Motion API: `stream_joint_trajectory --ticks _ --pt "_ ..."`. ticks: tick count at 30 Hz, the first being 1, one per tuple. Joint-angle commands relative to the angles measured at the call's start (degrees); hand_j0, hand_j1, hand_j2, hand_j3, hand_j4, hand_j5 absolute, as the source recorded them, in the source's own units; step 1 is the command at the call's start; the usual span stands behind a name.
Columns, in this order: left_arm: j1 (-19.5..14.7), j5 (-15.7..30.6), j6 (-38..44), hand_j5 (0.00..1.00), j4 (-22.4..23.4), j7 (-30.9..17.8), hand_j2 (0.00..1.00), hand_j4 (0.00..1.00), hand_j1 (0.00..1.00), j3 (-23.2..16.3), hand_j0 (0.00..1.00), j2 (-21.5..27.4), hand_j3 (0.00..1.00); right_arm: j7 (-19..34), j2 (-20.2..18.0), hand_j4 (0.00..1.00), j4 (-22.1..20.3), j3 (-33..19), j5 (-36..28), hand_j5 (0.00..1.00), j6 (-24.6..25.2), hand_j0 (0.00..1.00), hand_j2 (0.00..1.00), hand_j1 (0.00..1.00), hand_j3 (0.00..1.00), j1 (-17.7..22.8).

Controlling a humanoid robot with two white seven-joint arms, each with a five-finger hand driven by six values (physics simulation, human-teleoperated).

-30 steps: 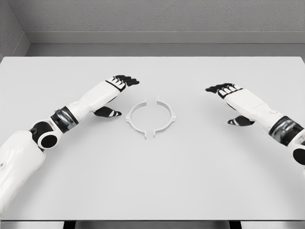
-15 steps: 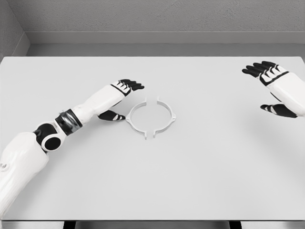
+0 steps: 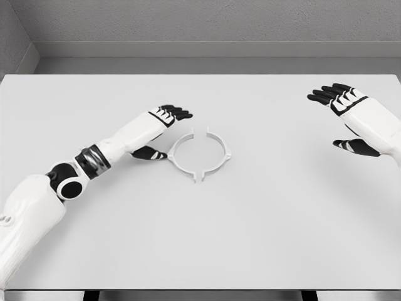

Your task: Assemble PVC drainage pipe clamps

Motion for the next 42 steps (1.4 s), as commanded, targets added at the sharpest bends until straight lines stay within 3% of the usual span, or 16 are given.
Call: stream_joint_trajectory --ticks 1,12,28,36,42 --pt "0.0 0.4 0.0 1.0 -0.1 0.0 1.0 1.0 1.0 0.0 1.0 -0.1 1.0 0.0 0.0 1.0 0.0 0.0 -0.4 1.0 0.1 1.0 1.0 1.0 1.0 0.0" --pt "1.3 0.3 0.0 1.0 -2.8 0.0 1.0 1.0 1.0 0.1 1.0 -0.2 1.0 0.0 0.0 1.0 -0.1 0.0 -0.4 1.0 0.1 1.0 1.0 1.0 1.0 0.0" --pt "1.4 1.0 0.0 1.0 -3.2 0.0 1.0 1.0 1.0 2.0 1.0 -0.1 1.0 0.0 0.0 1.0 -0.2 0.0 -0.4 1.0 0.1 1.0 1.0 1.0 1.0 0.0" --pt "3.3 1.4 0.0 1.0 -6.6 0.0 1.0 1.0 1.0 2.0 1.0 1.3 1.0 0.0 0.0 1.0 -0.3 0.1 -0.4 1.0 0.1 1.0 1.0 1.0 1.0 0.0" --pt "3.5 0.9 0.0 1.0 -5.8 0.0 1.0 1.0 1.0 1.9 1.0 1.2 1.0 0.0 0.0 1.0 -0.3 0.1 -0.4 1.0 0.1 1.0 1.0 1.0 1.0 0.0"
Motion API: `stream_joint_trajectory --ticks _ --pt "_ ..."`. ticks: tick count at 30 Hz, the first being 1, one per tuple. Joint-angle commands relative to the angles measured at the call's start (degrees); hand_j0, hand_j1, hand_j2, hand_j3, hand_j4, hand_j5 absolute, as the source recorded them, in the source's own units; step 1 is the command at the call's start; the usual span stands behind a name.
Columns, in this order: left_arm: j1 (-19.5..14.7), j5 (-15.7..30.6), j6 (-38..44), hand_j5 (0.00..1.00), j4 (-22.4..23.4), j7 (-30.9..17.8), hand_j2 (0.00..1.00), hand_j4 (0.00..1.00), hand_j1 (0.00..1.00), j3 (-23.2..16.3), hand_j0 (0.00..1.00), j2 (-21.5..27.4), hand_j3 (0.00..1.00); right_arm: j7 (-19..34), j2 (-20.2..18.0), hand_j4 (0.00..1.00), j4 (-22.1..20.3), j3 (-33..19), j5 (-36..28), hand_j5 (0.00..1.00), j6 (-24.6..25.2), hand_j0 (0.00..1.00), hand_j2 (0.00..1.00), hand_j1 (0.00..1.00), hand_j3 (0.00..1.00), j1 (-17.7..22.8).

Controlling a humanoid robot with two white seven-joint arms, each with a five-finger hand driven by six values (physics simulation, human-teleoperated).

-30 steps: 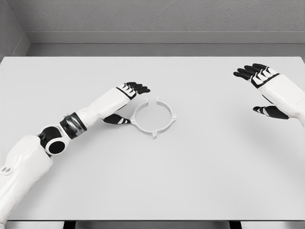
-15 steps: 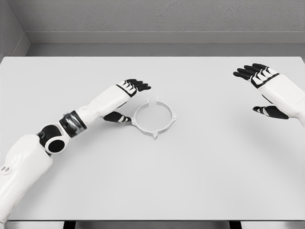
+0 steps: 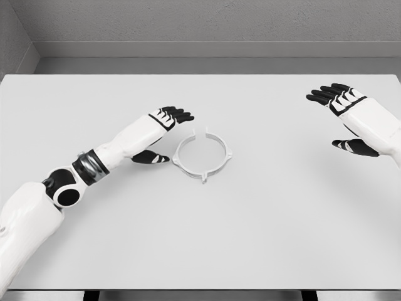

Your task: Assemble PVC drainage pipe clamps

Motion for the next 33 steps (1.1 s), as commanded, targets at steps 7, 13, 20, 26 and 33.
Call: stream_joint_trajectory --ticks 7,13,20,26,33 --pt "-0.5 0.0 0.0 1.0 3.0 0.0 1.0 1.0 1.0 -0.1 1.0 -0.5 1.0 0.0 0.0 1.0 0.0 0.0 -0.4 1.0 0.1 1.0 1.0 1.0 1.0 0.0" --pt "-0.7 -0.1 0.0 1.0 3.4 0.0 1.0 1.0 1.0 -0.2 1.0 -0.8 1.0 0.0 0.0 1.0 0.0 0.0 -0.4 1.0 0.1 1.0 1.0 1.0 1.0 0.0" --pt "-0.8 -0.1 0.0 1.0 3.3 0.0 1.0 1.0 1.0 -0.2 1.0 -1.5 1.0 0.0 0.0 1.0 0.0 0.0 -0.4 1.0 0.1 1.0 1.0 1.0 1.0 0.0" --pt "-0.8 -0.1 0.0 1.0 3.2 0.0 1.0 1.0 1.0 -0.2 1.0 -2.0 1.0 0.0 0.0 1.0 0.0 0.0 -0.4 1.0 0.1 1.0 1.0 1.0 1.0 0.0" --pt "-0.8 -0.1 0.0 1.0 3.4 0.0 1.0 1.0 1.0 0.0 1.0 -2.7 1.0 0.0 0.0 1.0 0.0 0.0 -0.4 1.0 0.1 1.0 1.0 1.0 1.0 0.0"
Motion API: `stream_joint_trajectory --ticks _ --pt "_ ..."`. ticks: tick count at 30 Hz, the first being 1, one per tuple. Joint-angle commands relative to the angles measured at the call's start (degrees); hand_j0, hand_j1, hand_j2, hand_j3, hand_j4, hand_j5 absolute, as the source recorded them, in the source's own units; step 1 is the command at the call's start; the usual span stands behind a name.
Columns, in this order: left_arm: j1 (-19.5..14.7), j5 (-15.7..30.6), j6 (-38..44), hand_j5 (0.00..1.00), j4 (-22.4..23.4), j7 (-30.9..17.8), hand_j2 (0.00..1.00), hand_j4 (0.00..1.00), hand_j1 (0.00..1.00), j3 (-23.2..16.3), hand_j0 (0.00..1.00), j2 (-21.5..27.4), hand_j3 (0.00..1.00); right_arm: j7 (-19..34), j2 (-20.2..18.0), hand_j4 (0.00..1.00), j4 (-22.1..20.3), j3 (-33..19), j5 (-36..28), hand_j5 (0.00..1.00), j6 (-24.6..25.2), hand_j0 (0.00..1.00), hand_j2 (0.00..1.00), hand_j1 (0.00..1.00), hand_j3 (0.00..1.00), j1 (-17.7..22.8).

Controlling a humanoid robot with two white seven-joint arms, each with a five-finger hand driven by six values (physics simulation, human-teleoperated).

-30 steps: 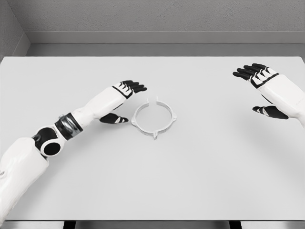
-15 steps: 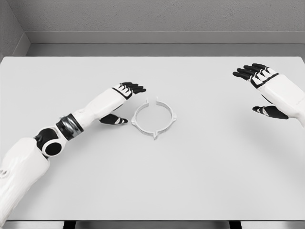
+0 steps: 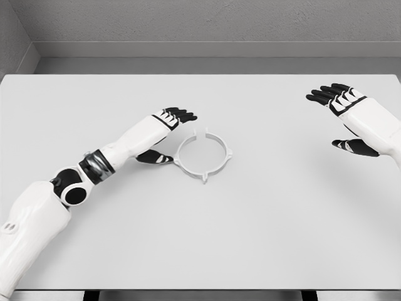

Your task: Assemble PVC drainage pipe clamps

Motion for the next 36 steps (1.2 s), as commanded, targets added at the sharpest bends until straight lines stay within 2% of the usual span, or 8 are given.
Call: stream_joint_trajectory --ticks 1,15,21,25,26,28,31,36 --pt "0.0 0.4 0.0 1.0 0.0 0.0 1.0 1.0 1.0 0.1 1.0 -0.2 1.0 0.0 0.0 1.0 0.0 0.0 -0.4 1.0 0.1 1.0 1.0 1.0 1.0 0.0" --pt "-0.1 1.0 0.0 1.0 0.1 0.0 1.0 1.0 1.0 0.7 1.0 -0.8 1.0 0.0 0.0 1.0 0.0 0.0 -0.4 1.0 0.1 1.0 1.0 1.0 1.0 0.0" --pt "0.0 1.4 0.0 1.0 -0.2 0.3 1.0 1.0 1.0 2.6 1.0 -0.1 1.0 0.0 0.0 1.0 0.0 0.0 -0.4 1.0 0.1 1.0 1.0 1.0 1.0 0.0" --pt "1.7 1.8 0.0 1.0 -3.2 0.2 1.0 1.0 1.0 2.2 1.0 1.8 1.0 0.0 0.0 1.0 0.0 0.9 -0.4 1.0 0.1 1.0 1.0 1.0 1.0 -0.3" --pt "2.3 1.7 0.0 1.0 -4.4 0.2 1.0 1.0 1.0 2.1 1.0 2.0 1.0 0.0 0.2 1.0 0.1 2.9 -0.3 1.0 0.1 1.0 1.0 1.0 1.0 -1.9" --pt "2.9 1.6 0.0 1.0 -5.4 0.2 1.0 1.0 1.0 2.0 1.0 2.0 1.0 0.0 1.2 1.0 0.8 11.1 0.1 1.0 0.1 1.0 1.0 1.0 1.0 -9.6" --pt "3.1 1.7 0.0 1.0 -5.8 0.2 1.0 1.0 1.0 1.9 1.0 2.1 1.0 0.0 1.4 1.0 1.8 14.7 0.1 1.0 0.1 1.0 1.0 1.0 1.0 -12.6" --pt "3.4 1.2 0.0 1.0 -6.0 0.1 1.0 1.0 1.0 1.7 1.0 1.9 1.0 0.0 1.4 1.0 2.2 14.7 0.0 1.0 0.1 1.0 1.0 1.0 1.0 -12.6"
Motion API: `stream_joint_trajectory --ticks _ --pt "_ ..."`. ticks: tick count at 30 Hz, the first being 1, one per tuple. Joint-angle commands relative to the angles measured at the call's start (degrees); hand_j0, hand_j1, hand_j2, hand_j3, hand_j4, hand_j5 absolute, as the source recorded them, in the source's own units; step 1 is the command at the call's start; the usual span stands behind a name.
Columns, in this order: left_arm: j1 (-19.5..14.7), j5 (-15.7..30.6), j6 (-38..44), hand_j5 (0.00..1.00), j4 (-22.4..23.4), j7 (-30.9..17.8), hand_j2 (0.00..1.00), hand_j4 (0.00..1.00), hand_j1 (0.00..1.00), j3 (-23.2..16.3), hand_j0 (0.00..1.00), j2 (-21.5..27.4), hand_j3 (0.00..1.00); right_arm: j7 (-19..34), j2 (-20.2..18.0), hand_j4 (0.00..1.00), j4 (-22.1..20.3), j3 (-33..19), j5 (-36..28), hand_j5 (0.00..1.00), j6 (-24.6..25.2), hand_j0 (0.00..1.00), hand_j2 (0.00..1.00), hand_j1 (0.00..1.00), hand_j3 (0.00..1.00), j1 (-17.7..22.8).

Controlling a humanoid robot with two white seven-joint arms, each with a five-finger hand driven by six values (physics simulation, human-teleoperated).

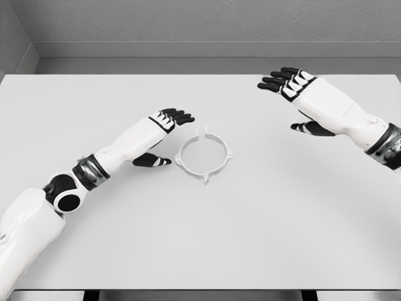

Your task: Assemble PVC drainage pipe clamps

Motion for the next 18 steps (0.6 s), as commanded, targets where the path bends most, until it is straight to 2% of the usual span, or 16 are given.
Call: stream_joint_trajectory --ticks 1,7,9,11,13,14,15,18 --pt "0.0 0.5 0.0 1.0 -0.1 0.0 1.0 1.0 1.0 0.0 1.0 0.1 1.0 0.0 -0.1 1.0 0.3 0.5 -0.4 1.0 0.1 1.0 1.0 1.0 1.0 0.0" --pt "-1.1 1.2 0.0 1.0 0.9 0.1 1.0 1.0 1.0 1.0 1.0 3.3 1.0 0.0 -0.2 1.0 1.4 0.1 -0.6 1.0 0.1 1.0 1.0 1.0 1.0 0.1" --pt "-2.4 1.2 0.0 1.0 2.5 0.1 1.0 1.0 1.0 1.5 1.0 4.5 1.0 0.1 -0.3 1.0 3.1 -2.6 -0.6 1.0 0.1 1.0 1.0 1.0 1.0 0.9" --pt "-2.9 1.2 0.0 1.0 2.7 0.1 1.0 1.0 1.0 2.2 1.0 6.1 1.0 0.5 -0.2 1.0 3.1 -2.5 -0.6 1.0 0.1 1.0 1.0 1.0 1.0 0.8" --pt "-3.2 1.2 0.0 1.0 3.3 0.1 1.0 1.0 1.0 2.8 1.0 7.0 1.0 6.2 0.0 1.0 3.1 -2.2 -0.5 1.0 0.1 1.0 1.0 1.0 1.0 0.0" --pt "-3.3 1.2 0.0 1.0 3.5 0.1 1.0 1.0 1.0 2.8 1.0 7.5 1.0 10.1 2.2 1.0 3.3 -2.1 -0.4 1.0 0.1 1.0 1.0 1.0 1.0 -1.5" --pt "-3.3 1.2 0.0 1.0 3.6 0.2 1.0 1.0 1.0 2.8 1.0 7.6 1.0 11.2 3.9 1.0 2.9 -1.6 -0.3 1.0 0.1 1.0 1.0 1.0 1.0 -2.8" --pt "-3.6 1.2 0.0 1.0 3.9 0.2 1.0 1.0 1.0 2.8 1.0 7.7 1.0 11.3 4.8 1.0 5.3 3.2 -0.1 1.0 0.1 1.0 1.0 1.0 1.0 -7.9"
